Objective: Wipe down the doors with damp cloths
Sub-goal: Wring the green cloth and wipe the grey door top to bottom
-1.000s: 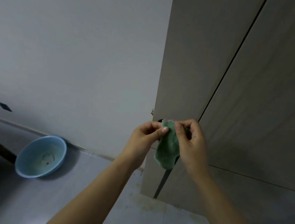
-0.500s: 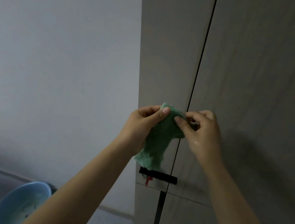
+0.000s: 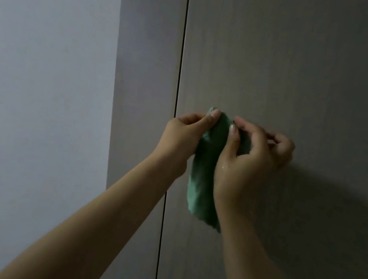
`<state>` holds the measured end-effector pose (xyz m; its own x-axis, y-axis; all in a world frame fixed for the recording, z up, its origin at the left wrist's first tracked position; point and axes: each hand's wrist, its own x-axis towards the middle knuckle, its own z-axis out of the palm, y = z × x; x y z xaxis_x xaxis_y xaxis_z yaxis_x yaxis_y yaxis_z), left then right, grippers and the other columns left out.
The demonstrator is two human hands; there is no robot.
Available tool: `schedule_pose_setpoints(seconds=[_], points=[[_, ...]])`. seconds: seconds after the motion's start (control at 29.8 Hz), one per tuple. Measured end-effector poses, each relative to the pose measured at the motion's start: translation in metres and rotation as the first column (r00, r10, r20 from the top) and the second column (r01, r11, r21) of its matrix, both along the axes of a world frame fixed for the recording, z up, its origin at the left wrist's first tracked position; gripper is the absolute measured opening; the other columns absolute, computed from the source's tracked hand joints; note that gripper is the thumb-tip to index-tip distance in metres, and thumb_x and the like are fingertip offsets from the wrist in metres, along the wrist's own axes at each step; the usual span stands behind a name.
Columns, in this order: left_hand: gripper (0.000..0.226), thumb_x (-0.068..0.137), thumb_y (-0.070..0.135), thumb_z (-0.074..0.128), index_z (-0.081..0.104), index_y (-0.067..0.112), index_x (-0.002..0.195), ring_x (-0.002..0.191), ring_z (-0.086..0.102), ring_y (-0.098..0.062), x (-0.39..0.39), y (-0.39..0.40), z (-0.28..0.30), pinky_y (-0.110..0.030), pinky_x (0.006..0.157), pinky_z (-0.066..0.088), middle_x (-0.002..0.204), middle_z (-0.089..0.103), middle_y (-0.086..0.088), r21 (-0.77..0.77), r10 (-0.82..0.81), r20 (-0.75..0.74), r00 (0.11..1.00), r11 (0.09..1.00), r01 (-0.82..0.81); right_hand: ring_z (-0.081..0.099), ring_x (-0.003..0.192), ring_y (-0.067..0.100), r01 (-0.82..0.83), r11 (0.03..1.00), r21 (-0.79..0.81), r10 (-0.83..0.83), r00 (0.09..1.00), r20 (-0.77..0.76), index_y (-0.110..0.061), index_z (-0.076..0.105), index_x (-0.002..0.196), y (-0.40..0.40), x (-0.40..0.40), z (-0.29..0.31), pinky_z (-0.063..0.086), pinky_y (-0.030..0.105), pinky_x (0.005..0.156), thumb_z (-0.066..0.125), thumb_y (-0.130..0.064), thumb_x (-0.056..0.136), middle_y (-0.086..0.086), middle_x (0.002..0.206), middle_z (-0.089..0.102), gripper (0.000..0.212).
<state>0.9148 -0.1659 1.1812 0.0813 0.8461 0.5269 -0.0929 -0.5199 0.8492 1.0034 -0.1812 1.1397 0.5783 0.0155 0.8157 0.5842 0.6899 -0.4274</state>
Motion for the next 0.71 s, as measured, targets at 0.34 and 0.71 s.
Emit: schedule_pose_setpoints(seconds=[0.34, 0.71], points=[[0.041, 0.074, 0.043, 0.072, 0.068, 0.010, 0.097, 0.094, 0.067, -0.025, -0.005, 0.013, 0.133, -0.034, 0.079, 0.056, 0.099, 0.070, -0.008, 0.067, -0.101, -0.197, 0.975, 0.991, 0.116, 0.052, 0.112, 0.028, 0.219, 0.970, 0.107, -0.225, 0.974, 0.042, -0.006, 0.052, 0.129, 0.029, -0.019, 0.095, 0.031, 0.041, 0.103, 0.045, -0.023, 0.097, 0.011, 0.119, 0.060, 0.037], [0.036, 0.079, 0.040, 0.072, 0.066, 0.012, 0.102, 0.071, 0.060, -0.011, -0.069, 0.028, 0.241, -0.018, 0.052, 0.050, 0.093, 0.066, -0.001, 0.333, 0.074, -0.034, 0.997, 0.941, -0.059, 0.043, 0.072, 0.015, 0.163, 0.906, 0.391, -0.338, 0.835, 0.434, -0.005, 0.055, 0.095, 0.054, -0.018, 0.246, 0.031, 0.025, 0.068, 0.057, -0.017, 0.092, 0.001, 0.084, 0.047, 0.012]])
